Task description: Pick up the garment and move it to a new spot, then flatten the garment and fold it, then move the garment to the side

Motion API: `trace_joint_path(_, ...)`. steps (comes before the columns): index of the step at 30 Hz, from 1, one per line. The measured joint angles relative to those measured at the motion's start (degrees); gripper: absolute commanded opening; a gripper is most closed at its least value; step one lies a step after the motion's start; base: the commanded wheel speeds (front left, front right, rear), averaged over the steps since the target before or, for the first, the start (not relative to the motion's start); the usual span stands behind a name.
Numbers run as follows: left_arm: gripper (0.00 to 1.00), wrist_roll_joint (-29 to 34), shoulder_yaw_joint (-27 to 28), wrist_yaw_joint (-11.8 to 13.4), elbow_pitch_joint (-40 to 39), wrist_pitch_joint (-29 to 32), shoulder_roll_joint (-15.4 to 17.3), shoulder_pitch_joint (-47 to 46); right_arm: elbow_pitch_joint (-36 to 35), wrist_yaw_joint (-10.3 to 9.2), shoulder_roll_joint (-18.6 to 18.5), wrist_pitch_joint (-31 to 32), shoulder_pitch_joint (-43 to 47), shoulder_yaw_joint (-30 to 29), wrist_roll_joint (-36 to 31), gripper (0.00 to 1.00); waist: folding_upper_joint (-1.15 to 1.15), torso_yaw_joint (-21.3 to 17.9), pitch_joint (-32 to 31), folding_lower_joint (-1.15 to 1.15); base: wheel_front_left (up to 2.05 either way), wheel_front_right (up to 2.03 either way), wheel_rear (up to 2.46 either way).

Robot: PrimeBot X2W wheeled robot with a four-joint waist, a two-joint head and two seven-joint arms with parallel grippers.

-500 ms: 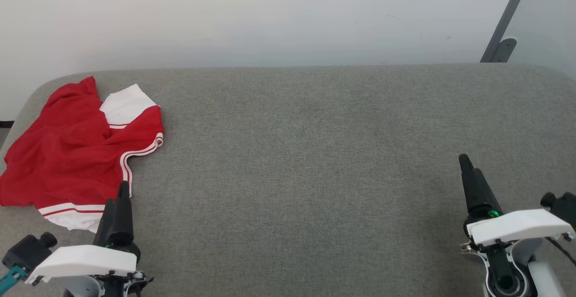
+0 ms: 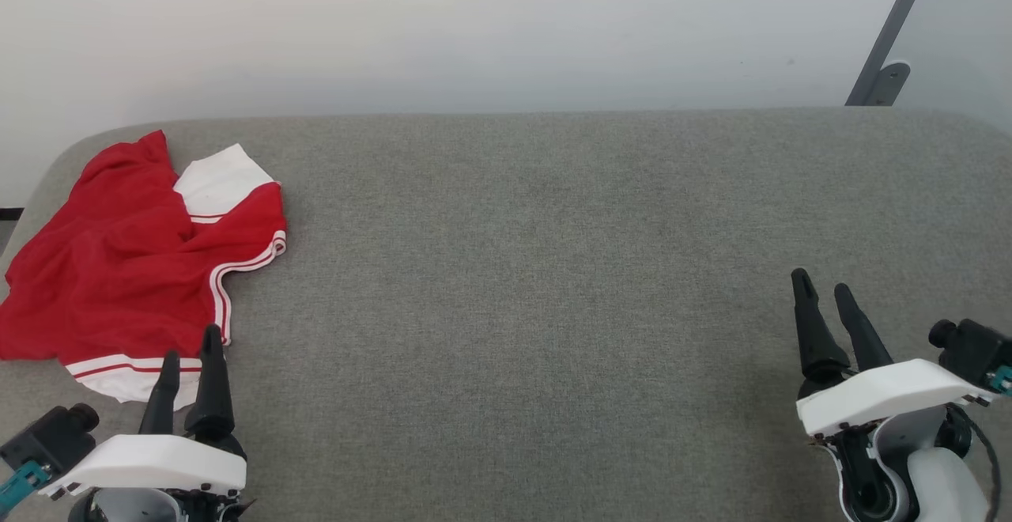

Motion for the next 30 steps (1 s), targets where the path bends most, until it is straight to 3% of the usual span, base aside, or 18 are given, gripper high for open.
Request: trace_joint_path(30, 1.00, 19.3, -1.7, 0.7, 0.9, -4.6, 1.4, 2.0, 0.6, 0.01, 0.6, -4.6, -1.0, -0.6, -23.1, 1.00, 0.00, -0.1, 0.4, 0.00, 0.00, 0.00, 0.00)
